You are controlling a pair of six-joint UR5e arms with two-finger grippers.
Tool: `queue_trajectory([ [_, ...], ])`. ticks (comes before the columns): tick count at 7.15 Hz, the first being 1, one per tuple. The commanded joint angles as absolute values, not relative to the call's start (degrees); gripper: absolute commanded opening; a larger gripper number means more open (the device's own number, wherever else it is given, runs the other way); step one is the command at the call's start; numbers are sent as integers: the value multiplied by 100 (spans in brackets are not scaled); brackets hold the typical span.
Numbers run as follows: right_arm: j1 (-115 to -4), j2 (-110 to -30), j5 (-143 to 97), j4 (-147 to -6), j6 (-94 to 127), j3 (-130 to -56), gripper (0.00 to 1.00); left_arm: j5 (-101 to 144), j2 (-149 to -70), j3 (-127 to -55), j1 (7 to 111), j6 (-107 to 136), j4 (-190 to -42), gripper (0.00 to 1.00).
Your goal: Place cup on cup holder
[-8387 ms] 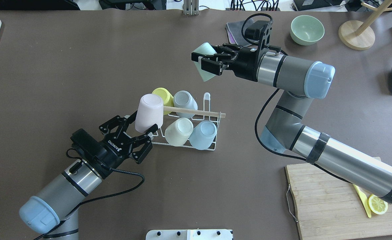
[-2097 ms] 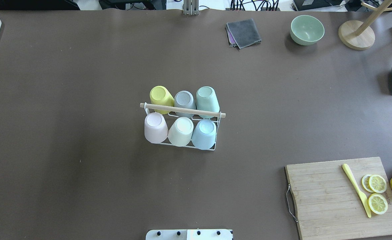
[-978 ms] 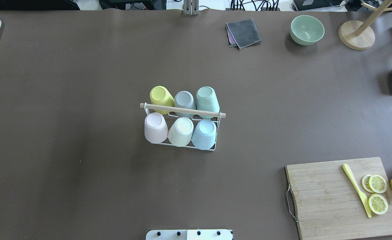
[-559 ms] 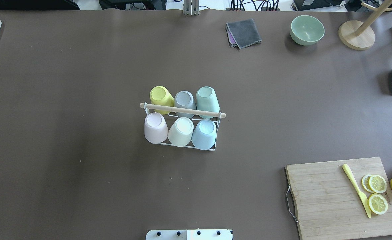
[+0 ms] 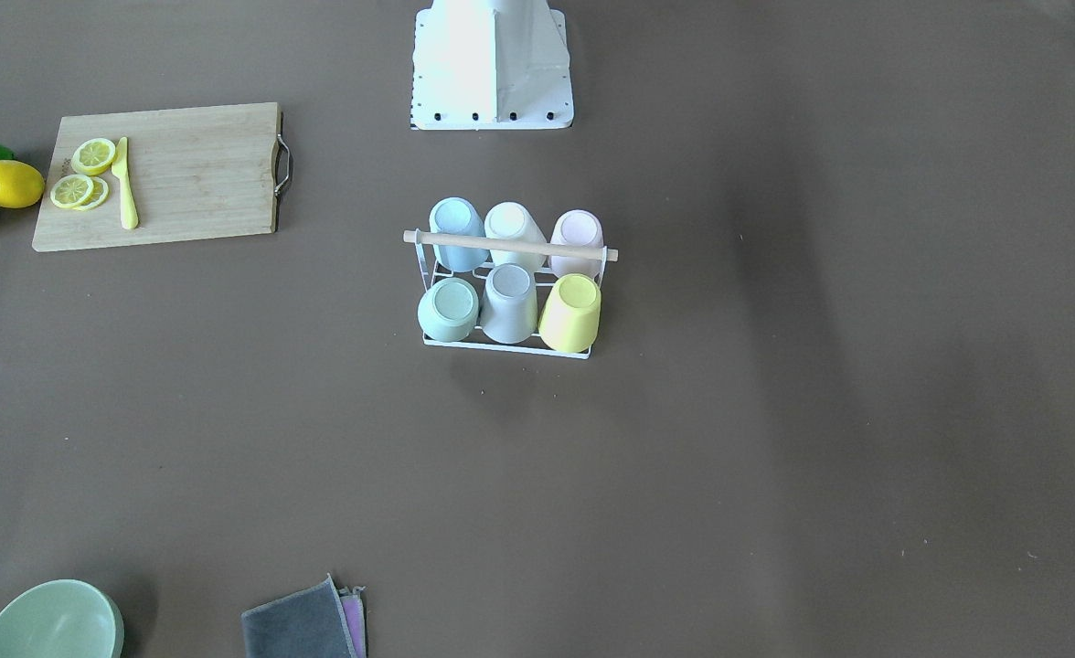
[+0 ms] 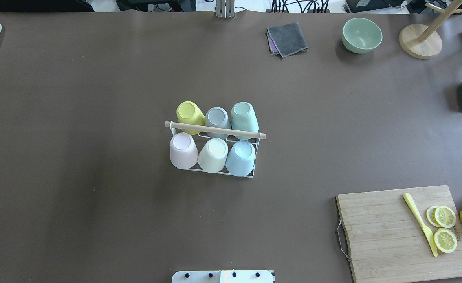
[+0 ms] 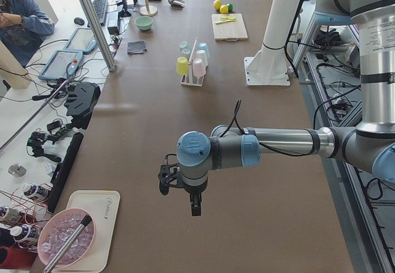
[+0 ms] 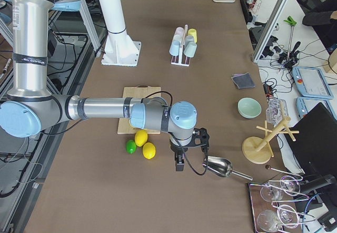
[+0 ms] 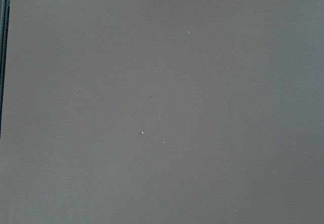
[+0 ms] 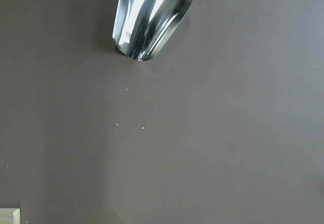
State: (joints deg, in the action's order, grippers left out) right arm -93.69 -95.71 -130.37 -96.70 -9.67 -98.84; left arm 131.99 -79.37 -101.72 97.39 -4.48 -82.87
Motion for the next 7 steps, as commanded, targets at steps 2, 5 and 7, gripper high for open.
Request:
queue_trajectory([
  [2,-9369,-9510,-13034,-9668,-958,-9809,100,13166,-7884,-10187,9791,-448,-8306,99],
  [5,-9369,-9492,-13043,-9668,-958,-9809,100,13175,-7884,-10204,9853,-448,-8306,99],
  [7,-9369,-9492,-13069,-9668,-958,-9809,100,13175,-7875,-10213,9922,-457,-8306,99],
])
